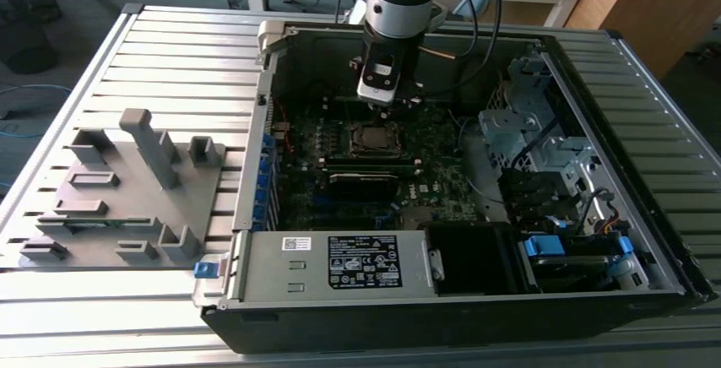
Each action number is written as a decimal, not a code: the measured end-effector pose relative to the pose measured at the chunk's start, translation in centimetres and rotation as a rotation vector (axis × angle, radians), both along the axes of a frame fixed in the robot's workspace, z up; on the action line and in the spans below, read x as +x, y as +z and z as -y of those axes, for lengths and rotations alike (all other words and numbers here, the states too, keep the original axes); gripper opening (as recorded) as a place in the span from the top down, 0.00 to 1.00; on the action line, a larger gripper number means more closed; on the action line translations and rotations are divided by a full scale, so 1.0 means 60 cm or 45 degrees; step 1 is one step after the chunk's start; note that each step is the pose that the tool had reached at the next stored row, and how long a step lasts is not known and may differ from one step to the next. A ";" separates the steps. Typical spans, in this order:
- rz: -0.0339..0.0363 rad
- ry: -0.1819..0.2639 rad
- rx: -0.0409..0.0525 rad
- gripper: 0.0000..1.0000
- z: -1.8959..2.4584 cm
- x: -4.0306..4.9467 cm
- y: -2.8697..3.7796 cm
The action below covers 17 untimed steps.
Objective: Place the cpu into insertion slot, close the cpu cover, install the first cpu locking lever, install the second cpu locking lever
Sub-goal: 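Close the cpu cover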
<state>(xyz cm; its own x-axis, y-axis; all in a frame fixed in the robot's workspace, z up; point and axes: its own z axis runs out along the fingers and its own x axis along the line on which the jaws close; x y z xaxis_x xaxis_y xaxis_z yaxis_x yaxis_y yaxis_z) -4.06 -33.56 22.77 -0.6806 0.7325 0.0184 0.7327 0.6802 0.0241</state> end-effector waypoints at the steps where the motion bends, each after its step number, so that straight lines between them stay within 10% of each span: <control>1: 0.0000 0.000 0.000 0.90 0.0000 0.000 0.000; 17: 0.0000 0.161 0.000 0.90 0.0000 0.000 0.000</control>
